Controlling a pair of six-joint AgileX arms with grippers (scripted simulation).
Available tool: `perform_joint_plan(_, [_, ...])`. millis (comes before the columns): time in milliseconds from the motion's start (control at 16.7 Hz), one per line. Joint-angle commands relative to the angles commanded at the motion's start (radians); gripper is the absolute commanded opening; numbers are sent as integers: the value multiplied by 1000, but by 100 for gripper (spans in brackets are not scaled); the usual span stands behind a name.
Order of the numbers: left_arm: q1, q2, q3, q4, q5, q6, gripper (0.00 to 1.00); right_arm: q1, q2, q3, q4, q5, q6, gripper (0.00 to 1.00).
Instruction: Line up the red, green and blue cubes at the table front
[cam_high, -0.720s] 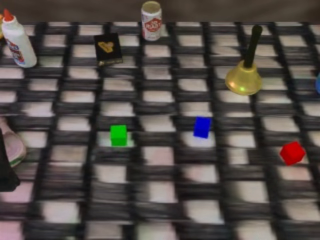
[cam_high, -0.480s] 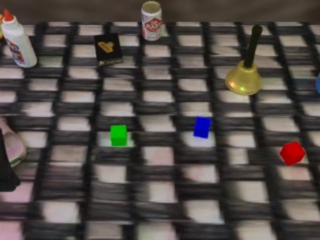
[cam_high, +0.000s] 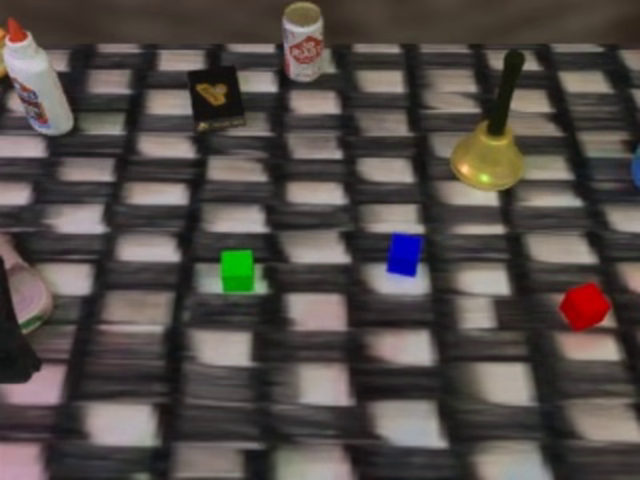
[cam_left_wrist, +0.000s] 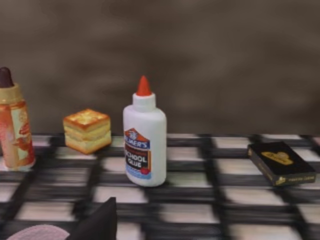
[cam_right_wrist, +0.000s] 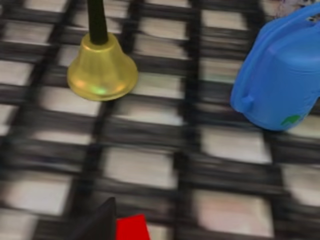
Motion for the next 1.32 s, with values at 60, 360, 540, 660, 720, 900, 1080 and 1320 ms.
perform_joint_plan(60, [0,0,0,0,0,0,100,10,106,66,-52,1,-8,100])
perform_joint_plan(360, [0,0,0,0,0,0,100,63,621,399,-320,4,-47,100])
perform_joint_plan(540, [0,0,0,0,0,0,100,93,877,580,-463,5,-68,100])
perform_joint_plan(660, [0,0,0,0,0,0,100,109,1028,686,-543,5,-80,100])
perform_joint_plan(720, [0,0,0,0,0,0,100,117,1095,734,-577,5,-85,100])
perform_joint_plan(900, [0,0,0,0,0,0,100,134,1243,848,-655,5,-97,100])
perform_joint_plan(1080, [0,0,0,0,0,0,100,142,1312,903,-691,5,-102,100])
perform_joint_plan(1320, [0,0,0,0,0,0,100,142,1316,906,-693,5,-103,100])
